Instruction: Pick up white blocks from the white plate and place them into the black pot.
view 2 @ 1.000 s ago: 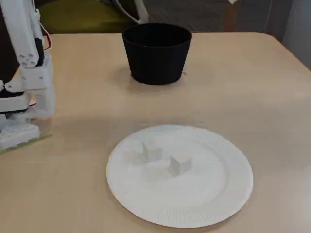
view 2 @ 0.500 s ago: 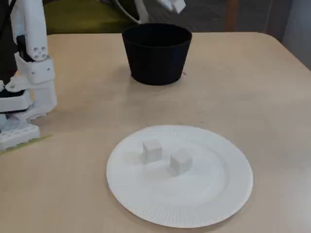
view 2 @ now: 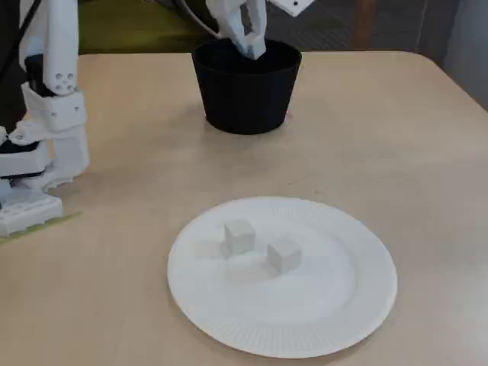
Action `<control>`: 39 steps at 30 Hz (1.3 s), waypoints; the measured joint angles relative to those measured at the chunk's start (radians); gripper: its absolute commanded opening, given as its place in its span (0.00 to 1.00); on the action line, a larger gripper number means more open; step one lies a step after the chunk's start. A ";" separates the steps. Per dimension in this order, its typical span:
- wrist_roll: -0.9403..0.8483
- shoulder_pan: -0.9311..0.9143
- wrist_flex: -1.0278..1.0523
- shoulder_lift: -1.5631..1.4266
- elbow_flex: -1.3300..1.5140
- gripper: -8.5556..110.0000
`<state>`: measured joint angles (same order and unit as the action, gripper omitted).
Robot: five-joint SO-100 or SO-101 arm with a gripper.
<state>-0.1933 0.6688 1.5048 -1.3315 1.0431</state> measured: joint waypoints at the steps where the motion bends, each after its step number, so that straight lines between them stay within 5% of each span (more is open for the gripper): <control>1: -0.009 0.011 0.018 0.002 0.000 0.05; 33: -0.074 0.094 -0.112 0.295 -0.063 0.05; 39: -0.092 0.084 -0.091 0.295 -0.064 0.24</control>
<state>-0.2853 0.7532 1.4143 -1.0370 0.9787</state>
